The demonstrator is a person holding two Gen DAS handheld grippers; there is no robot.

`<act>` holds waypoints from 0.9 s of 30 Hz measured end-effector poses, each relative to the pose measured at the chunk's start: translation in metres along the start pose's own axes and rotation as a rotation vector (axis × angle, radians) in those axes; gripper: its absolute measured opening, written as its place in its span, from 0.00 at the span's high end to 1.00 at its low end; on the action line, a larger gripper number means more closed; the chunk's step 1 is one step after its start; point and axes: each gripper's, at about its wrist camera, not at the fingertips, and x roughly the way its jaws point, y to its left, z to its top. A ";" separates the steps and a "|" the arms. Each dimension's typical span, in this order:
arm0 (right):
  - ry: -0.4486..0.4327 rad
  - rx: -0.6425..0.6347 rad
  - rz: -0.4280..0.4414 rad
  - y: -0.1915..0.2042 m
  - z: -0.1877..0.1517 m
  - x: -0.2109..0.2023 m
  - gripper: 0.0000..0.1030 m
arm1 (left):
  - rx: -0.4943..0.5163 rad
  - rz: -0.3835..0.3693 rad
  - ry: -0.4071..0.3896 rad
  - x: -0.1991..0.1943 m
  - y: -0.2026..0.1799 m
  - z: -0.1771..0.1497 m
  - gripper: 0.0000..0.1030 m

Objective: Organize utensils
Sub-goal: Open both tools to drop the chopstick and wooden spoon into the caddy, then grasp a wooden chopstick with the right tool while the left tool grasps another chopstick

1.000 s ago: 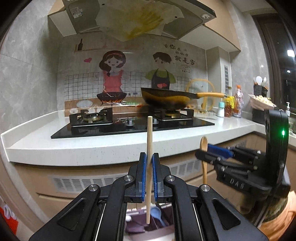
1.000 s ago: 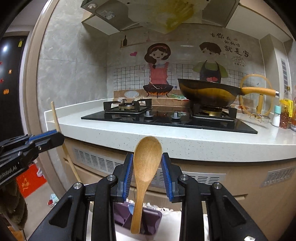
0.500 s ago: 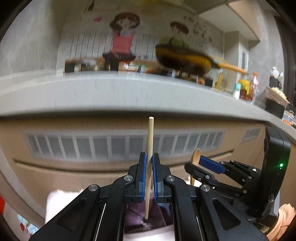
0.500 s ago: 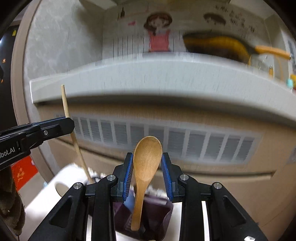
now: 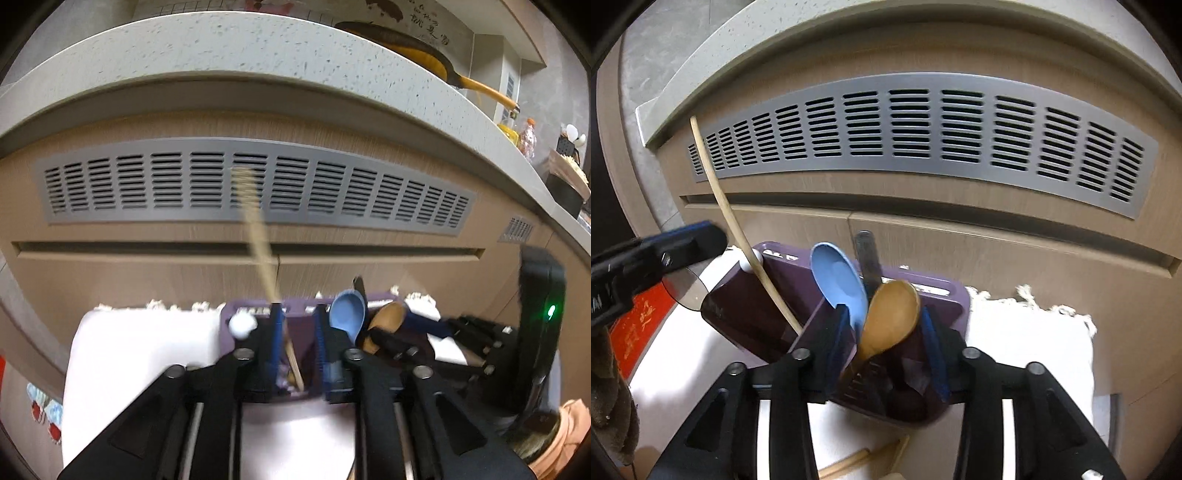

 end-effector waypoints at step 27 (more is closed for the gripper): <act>0.264 -0.064 -0.105 0.013 -0.133 -0.040 0.19 | 0.189 -0.037 0.297 -0.034 -0.020 -0.144 0.43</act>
